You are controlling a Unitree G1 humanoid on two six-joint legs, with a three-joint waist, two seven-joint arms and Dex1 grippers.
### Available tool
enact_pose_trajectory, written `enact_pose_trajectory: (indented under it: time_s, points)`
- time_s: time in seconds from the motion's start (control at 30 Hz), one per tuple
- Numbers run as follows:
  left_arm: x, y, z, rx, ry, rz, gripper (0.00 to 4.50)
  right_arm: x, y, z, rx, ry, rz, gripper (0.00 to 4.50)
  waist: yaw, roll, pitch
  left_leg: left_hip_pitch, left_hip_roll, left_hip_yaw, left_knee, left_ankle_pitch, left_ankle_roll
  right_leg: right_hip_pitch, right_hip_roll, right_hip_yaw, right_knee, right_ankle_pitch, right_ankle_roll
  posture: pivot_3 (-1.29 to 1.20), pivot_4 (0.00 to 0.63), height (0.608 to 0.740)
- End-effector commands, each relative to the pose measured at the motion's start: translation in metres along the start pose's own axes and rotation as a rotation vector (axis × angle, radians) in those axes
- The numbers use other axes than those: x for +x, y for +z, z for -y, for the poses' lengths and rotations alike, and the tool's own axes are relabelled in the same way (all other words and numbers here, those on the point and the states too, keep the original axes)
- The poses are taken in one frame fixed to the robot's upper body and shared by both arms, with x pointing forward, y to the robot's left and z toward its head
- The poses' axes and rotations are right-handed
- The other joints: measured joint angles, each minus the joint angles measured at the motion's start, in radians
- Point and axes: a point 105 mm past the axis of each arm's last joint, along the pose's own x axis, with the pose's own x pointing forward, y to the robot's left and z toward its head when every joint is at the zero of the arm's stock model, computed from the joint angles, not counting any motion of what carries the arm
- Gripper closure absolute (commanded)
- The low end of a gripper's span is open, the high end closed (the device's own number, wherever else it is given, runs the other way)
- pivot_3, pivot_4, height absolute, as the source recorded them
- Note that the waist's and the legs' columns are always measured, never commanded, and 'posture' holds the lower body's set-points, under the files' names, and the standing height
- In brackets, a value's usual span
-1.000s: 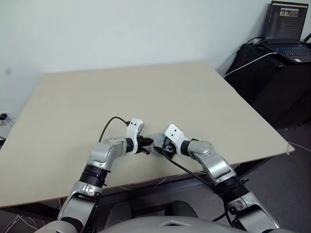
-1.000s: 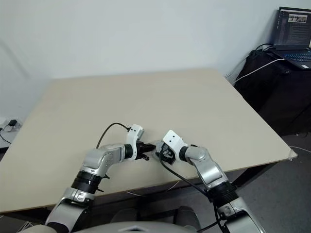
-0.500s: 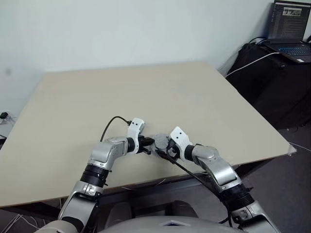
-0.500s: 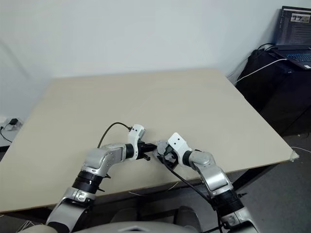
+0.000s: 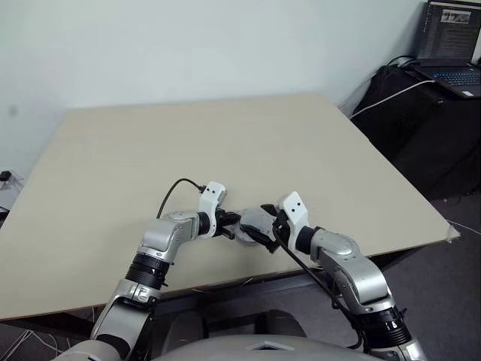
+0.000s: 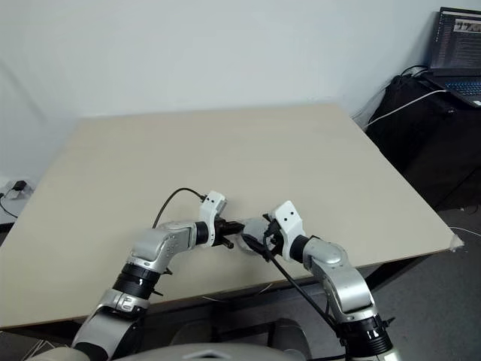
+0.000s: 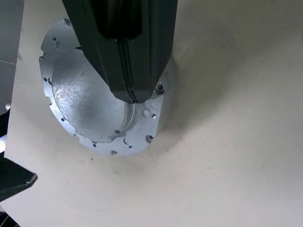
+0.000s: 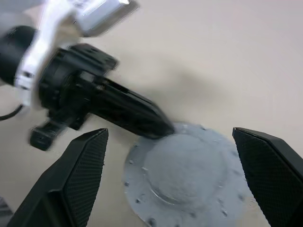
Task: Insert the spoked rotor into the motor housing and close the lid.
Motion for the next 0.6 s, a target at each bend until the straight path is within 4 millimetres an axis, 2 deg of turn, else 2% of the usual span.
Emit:
enact_pose_trajectory:
  time_s: [0.03,0.13,0.33,0.5,0.6]
  points:
    - [0.007,-0.007,0.008,0.004,-0.032,-0.038,4.50,-0.007,0.013,0.012,0.057,-0.115,0.062,0.01,0.001,0.000,0.000,0.000,0.000,0.000,0.000,0.000,0.000,0.000,0.000,0.000,0.000,0.000,0.000,0.00,0.000,0.740]
    - [0.007,-0.007,0.008,0.004,-0.034,-0.036,4.50,-0.013,0.004,0.016,0.187,-0.198,0.057,0.01,0.004,0.000,0.000,0.000,0.000,0.000,0.000,0.000,0.000,0.001,0.000,0.000,0.000,0.000,-0.001,0.00,0.000,0.740]
    - [0.006,-0.009,0.009,0.008,-0.037,-0.038,4.50,-0.023,-0.005,0.001,0.465,-0.217,0.066,0.01,0.008,0.001,0.001,-0.001,0.001,-0.001,0.000,-0.001,0.000,0.001,0.000,-0.001,0.001,-0.002,-0.001,0.00,0.000,0.740]
    - [0.008,-0.008,0.010,0.014,-0.042,-0.038,4.50,-0.020,-0.006,0.001,0.711,-0.233,0.082,0.01,0.009,0.002,0.001,-0.001,0.001,-0.002,0.000,-0.002,-0.001,-0.002,0.000,-0.002,0.001,-0.002,-0.001,0.00,0.000,0.740]
    - [0.008,-0.008,0.010,0.016,-0.045,-0.036,4.50,-0.016,-0.007,0.003,0.800,-0.248,0.076,0.01,0.010,0.003,0.002,-0.001,0.001,-0.002,0.000,-0.002,-0.001,-0.002,0.000,-0.002,0.001,-0.002,-0.001,0.00,0.000,0.740]
